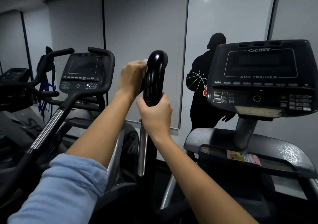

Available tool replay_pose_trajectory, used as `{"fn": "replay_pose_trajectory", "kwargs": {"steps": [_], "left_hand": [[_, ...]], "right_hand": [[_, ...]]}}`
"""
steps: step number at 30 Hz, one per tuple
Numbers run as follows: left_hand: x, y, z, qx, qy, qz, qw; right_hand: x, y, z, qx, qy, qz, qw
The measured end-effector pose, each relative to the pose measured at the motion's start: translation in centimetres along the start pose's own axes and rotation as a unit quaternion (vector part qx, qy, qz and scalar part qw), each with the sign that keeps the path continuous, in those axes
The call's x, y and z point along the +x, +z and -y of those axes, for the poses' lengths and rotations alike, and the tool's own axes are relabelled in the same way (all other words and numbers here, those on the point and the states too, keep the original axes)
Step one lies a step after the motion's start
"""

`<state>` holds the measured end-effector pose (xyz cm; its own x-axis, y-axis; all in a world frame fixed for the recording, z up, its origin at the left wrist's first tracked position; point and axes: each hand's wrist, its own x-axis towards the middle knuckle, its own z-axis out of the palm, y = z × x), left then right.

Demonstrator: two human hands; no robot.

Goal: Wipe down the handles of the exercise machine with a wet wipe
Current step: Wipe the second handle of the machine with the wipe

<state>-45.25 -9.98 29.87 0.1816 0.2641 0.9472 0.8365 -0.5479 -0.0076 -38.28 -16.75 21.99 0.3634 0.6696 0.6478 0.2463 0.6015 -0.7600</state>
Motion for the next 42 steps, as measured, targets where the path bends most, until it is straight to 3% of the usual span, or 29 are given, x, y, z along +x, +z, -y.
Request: {"fn": "replay_pose_trajectory", "kwargs": {"steps": [3, 10, 14, 19, 22, 31, 35, 38, 42], "left_hand": [[-0.6, 1.3, -0.2, 0.009, -0.043, 0.07, 0.997], [-4.1, 2.5, 4.5, 0.1, -0.036, 0.113, 0.988], [-4.5, 1.6, 5.6, 0.097, -0.052, 0.091, 0.99], [-1.8, 0.3, 0.9, 0.04, 0.005, 0.09, 0.995], [-1.8, 0.8, 0.0, 0.078, 0.051, 0.078, 0.993], [-6.9, 2.5, 5.0, 0.086, 0.008, 0.1, 0.991], [-4.5, 1.4, 5.1, 0.104, 0.007, 0.062, 0.993], [-1.9, 1.3, 4.0, 0.115, 0.054, 0.086, 0.988], [-2.2, 2.5, 3.2, 0.113, 0.008, 0.105, 0.988]], "right_hand": [[0.0, 0.1, -0.1, 0.0, 0.003, 0.002, 1.0], [0.1, 0.2, -0.4, -0.005, -0.003, -0.005, 1.0], [0.0, 0.2, -0.2, -0.006, -0.005, 0.0, 1.0], [0.0, 0.1, -0.2, -0.003, -0.001, -0.001, 1.0], [0.1, 0.2, -0.3, -0.003, -0.001, -0.001, 1.0], [0.1, 0.3, -0.4, -0.005, -0.011, -0.009, 1.0], [0.1, 0.3, -0.4, -0.007, -0.009, -0.005, 1.0], [0.1, 0.2, -0.4, -0.004, -0.013, 0.0, 1.0], [0.2, 0.2, -0.4, -0.004, -0.011, -0.001, 1.0]]}}
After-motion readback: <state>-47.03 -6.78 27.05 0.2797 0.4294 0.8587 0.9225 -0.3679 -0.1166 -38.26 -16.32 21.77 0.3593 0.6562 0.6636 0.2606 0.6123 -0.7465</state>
